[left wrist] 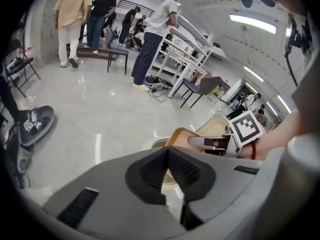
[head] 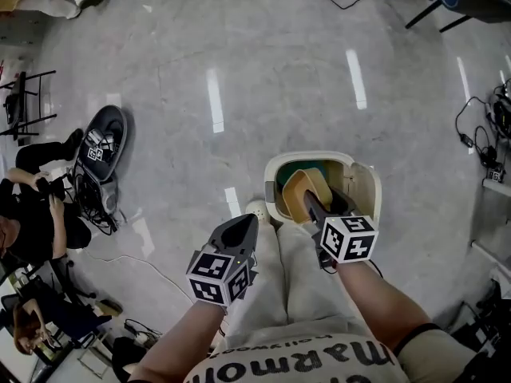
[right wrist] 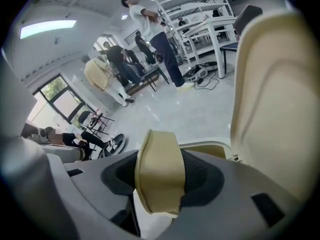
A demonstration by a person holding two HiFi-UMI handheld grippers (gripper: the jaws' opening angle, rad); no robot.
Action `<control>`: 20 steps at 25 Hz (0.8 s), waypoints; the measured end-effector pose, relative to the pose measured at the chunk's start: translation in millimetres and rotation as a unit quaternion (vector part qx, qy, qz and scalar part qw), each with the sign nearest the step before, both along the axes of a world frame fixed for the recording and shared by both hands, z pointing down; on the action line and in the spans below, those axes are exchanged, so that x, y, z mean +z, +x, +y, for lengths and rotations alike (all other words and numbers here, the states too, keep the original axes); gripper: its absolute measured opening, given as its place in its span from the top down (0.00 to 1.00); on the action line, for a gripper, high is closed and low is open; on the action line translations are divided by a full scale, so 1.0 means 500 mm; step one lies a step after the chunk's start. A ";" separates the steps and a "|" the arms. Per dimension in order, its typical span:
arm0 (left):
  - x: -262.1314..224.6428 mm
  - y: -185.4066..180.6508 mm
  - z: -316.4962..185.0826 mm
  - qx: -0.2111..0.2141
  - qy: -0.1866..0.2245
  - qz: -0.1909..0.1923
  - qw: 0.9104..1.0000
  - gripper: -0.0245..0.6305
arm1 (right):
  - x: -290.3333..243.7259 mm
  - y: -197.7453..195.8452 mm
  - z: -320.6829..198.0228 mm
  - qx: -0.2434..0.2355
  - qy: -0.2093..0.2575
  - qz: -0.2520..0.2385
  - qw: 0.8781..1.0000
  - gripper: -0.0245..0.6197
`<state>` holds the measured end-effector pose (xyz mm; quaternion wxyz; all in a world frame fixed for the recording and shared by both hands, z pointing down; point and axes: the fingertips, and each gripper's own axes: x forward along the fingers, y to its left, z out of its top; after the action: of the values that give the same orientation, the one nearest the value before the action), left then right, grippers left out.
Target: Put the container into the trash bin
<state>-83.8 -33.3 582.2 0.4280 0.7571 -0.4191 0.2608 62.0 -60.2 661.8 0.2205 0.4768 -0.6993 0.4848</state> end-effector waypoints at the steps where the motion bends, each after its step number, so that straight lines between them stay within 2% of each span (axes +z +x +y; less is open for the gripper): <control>1: 0.015 0.000 -0.001 -0.002 -0.005 0.004 1.000 0.98 | 0.014 0.002 0.000 0.008 -0.004 0.002 1.000 0.64; 5: 0.073 0.010 -0.003 0.007 -0.010 0.024 1.000 0.98 | 0.058 0.003 0.004 0.032 -0.003 0.008 0.999 0.64; 10: 0.156 0.020 -0.002 0.013 -0.018 0.028 0.999 0.97 | 0.115 0.012 0.017 0.040 0.008 0.023 0.999 0.64; 14: 0.216 0.025 0.011 0.033 -0.031 0.010 0.999 0.98 | 0.169 0.021 0.028 0.056 -0.002 0.036 0.998 0.64; 20: 0.258 0.071 0.000 0.024 -0.035 0.029 0.999 0.98 | 0.231 0.018 0.035 0.039 -0.025 0.053 0.998 0.64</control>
<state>-48.5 -33.1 711.3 0.4595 0.7588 -0.3787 0.2639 71.0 -42.5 777.1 0.2498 0.5232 -0.6549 0.4846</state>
